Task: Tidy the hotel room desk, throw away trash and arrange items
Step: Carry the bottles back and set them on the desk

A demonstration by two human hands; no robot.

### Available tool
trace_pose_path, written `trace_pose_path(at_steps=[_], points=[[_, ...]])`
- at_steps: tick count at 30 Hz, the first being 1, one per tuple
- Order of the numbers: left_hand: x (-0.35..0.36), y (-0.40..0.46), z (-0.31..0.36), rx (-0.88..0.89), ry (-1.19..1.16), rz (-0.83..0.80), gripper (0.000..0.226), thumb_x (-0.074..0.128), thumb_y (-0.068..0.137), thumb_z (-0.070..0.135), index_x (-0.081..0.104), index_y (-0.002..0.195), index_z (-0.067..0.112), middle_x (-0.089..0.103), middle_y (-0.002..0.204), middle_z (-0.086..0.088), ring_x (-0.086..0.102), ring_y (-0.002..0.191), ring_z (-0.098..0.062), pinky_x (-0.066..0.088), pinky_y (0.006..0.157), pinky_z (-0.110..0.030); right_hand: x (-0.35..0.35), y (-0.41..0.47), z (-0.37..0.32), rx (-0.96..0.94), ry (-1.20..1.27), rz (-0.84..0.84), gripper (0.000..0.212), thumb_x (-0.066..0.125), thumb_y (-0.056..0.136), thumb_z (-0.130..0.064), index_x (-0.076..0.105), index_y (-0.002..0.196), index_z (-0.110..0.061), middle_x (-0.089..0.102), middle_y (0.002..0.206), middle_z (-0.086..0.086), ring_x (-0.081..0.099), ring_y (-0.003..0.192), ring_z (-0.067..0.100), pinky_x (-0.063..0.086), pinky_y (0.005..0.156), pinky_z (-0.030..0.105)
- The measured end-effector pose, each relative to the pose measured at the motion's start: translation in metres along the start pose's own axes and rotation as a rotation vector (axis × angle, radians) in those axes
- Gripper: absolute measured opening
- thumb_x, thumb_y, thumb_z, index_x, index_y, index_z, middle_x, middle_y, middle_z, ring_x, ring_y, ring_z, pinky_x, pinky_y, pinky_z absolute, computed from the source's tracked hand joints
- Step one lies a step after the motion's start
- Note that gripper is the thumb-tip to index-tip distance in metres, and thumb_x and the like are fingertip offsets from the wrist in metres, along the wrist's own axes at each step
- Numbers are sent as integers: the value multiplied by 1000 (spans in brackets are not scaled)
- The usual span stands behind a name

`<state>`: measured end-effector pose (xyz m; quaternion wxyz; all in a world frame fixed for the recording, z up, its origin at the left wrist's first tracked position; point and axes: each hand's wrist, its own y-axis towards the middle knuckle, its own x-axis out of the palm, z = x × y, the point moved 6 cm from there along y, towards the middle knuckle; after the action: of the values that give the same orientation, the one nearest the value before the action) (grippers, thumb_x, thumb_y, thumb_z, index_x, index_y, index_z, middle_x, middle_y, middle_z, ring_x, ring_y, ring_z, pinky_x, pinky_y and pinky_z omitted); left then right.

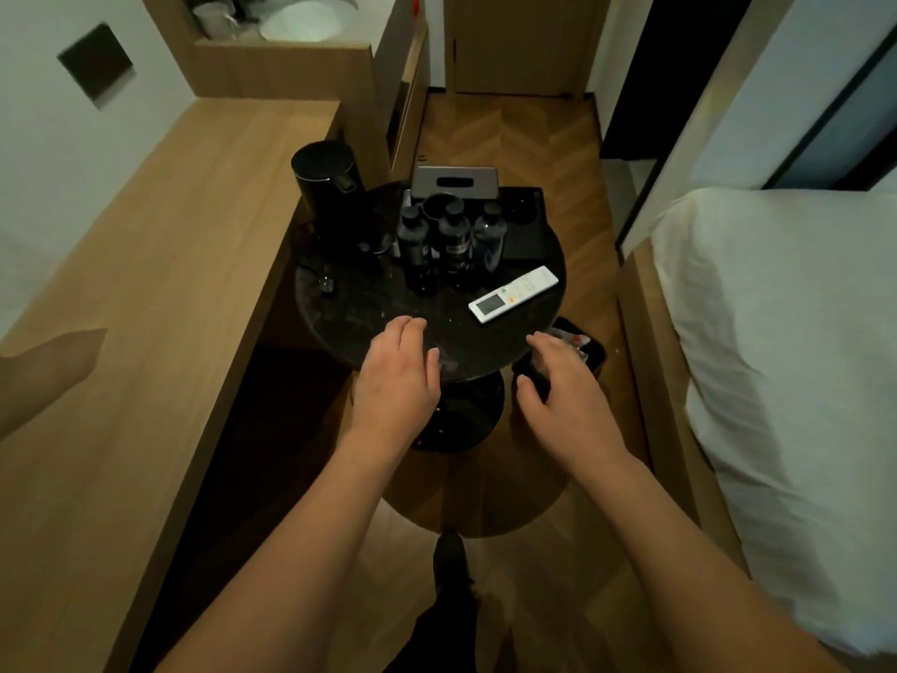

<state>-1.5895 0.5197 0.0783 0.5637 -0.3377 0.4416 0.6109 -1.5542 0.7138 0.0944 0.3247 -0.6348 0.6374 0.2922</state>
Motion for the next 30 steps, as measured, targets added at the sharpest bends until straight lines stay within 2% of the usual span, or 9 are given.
trace_pose_path(at_steps=[7,11,15,19,24,27,30], points=[[15,118,-37,-187,-164,0,46,50,104,31,44,147,15,46,147,-2,44,136,-18,31,105,-24,0,127,-9,-15,18,-45,51,54,100,-23,39,149,-20,41,152,-3,33,141,11,22,109,20],[25,171,-51,-238,-228,-11,46,51,104,30,44,147,14,46,147,-3,45,136,-19,36,109,-30,4,201,-13,-91,5,-60,48,53,100,-23,43,146,-19,43,150,-2,34,140,12,22,109,20],[36,219,-61,-298,-249,-2,48,53,103,33,43,147,18,45,148,0,45,137,-16,40,109,-32,21,273,-26,-220,-59,-106,49,57,97,-23,46,144,-16,49,144,0,40,136,18,28,115,33],[59,254,-70,-357,-267,-22,50,55,103,33,42,148,18,44,151,0,44,137,-15,37,107,-28,52,333,-35,-306,-230,-184,54,57,96,-32,42,146,-17,48,144,4,40,135,25,23,116,41],[91,279,-71,-336,-305,-114,52,57,101,35,43,148,17,48,148,0,47,134,-14,39,107,-27,86,376,-25,-294,-538,-286,53,51,96,-50,48,139,-19,55,133,8,47,126,30,26,111,44],[104,280,-79,-368,-333,-114,49,59,99,36,46,145,21,55,139,4,53,127,-13,47,107,-37,96,382,-22,-311,-555,-282,48,52,95,-52,53,129,-19,58,126,6,53,119,29,27,108,45],[110,275,-86,-414,-394,-107,48,62,98,35,47,142,22,59,133,7,56,121,-10,50,103,-38,97,384,-22,-313,-533,-260,42,53,94,-52,54,119,-19,65,114,5,58,110,27,29,102,43]])
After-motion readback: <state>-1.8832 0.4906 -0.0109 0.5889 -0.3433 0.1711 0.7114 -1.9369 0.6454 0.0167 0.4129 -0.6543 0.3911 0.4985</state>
